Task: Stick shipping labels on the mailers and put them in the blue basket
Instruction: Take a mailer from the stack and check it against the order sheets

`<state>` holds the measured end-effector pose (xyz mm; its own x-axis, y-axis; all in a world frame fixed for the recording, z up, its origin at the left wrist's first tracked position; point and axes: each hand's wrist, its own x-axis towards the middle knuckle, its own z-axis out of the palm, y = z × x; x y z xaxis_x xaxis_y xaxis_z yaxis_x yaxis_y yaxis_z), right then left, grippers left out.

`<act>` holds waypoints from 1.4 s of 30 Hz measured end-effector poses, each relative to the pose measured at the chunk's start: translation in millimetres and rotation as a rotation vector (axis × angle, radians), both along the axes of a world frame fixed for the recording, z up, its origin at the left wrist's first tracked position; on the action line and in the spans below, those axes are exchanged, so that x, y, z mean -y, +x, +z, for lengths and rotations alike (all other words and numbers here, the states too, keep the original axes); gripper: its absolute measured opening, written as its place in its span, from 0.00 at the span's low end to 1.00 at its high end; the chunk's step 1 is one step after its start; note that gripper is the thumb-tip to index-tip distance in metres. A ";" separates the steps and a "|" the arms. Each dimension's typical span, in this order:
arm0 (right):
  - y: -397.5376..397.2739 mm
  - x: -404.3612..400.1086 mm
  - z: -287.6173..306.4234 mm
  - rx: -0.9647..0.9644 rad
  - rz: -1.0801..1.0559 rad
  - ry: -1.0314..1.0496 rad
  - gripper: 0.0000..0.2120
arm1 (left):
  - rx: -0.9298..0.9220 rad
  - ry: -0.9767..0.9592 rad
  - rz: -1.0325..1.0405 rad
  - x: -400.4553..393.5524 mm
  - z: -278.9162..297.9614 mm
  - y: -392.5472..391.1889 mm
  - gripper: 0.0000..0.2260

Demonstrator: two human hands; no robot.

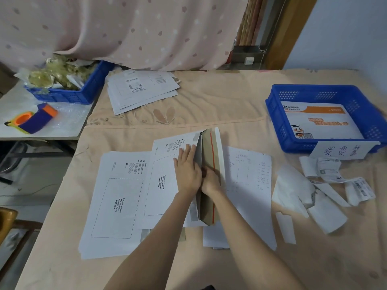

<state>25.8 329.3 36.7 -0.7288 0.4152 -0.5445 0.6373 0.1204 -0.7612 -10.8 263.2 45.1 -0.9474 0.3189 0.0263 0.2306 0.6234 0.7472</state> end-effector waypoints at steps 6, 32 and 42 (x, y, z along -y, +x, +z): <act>0.2 2.4 -0.6 0.048 0.036 -0.053 0.14 | 0.004 0.000 0.008 -1.5 2.5 -1.2 0.33; -4.0 -49.1 -15.1 0.010 -0.339 -0.025 0.18 | 0.308 -0.106 -0.161 -10.5 -25.6 -26.5 0.22; -18.1 -67.6 -17.1 -0.064 -0.340 -0.114 0.17 | 0.081 -0.170 0.067 1.8 -4.4 -100.9 0.27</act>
